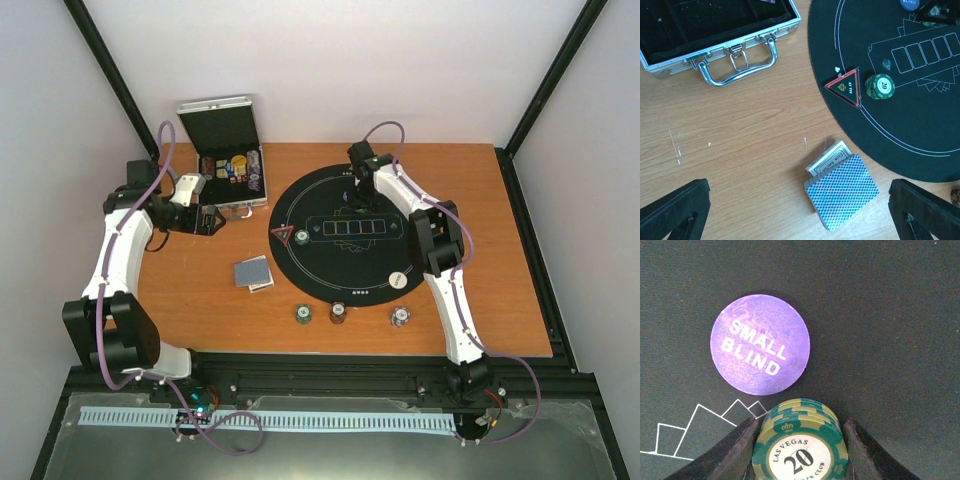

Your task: Distribute texas hold em gaming equipment

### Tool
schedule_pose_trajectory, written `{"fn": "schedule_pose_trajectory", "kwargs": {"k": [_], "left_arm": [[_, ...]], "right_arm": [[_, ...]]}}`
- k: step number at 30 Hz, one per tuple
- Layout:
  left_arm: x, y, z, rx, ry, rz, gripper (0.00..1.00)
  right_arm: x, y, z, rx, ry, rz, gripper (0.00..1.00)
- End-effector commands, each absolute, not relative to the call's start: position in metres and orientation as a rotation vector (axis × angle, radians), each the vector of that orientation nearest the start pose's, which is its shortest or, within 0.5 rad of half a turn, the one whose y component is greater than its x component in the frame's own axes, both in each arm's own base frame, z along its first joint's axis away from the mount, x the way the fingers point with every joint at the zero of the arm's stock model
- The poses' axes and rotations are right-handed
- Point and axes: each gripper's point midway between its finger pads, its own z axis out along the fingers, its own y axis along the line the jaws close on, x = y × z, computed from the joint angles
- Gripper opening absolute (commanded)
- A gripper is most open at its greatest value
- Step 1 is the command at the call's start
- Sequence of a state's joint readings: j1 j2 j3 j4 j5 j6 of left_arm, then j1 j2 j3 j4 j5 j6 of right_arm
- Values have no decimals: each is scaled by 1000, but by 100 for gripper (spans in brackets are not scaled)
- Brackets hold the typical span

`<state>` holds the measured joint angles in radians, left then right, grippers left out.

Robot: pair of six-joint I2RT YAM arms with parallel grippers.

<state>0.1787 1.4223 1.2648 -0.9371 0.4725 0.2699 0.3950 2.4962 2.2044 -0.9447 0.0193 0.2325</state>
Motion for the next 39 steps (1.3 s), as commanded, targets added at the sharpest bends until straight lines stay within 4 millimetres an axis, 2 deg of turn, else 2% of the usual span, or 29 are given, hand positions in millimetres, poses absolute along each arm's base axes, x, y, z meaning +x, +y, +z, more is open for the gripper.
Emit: {"fn": "schedule_pose_trajectory", "kwargs": {"k": [1, 5, 12, 19, 22, 29, 33, 35, 39], "left_arm": [[359, -14, 210, 271, 2478, -447, 100], [361, -13, 211, 272, 2473, -440, 100], [364, -11, 208, 268, 2483, -427, 100], [363, -14, 210, 266, 2476, -456, 100], [361, -15, 210, 265, 2476, -463, 100], [359, -17, 213, 270, 2468, -468, 100], [361, -17, 212, 268, 2472, -470, 100], [360, -16, 212, 266, 2474, -469, 100], [358, -17, 213, 266, 2477, -471, 100]], "right_arm": [[531, 219, 17, -214, 2797, 138, 14], [541, 222, 12, -234, 2777, 127, 14], [563, 225, 24, -255, 2704, 103, 16], [548, 221, 26, -246, 2744, 115, 15], [541, 219, 34, -243, 2738, 119, 16], [536, 213, 32, -267, 2752, 82, 19], [538, 216, 26, -272, 2761, 94, 40], [539, 216, 28, -271, 2760, 88, 57], [543, 214, 50, -262, 2725, 77, 66]]}}
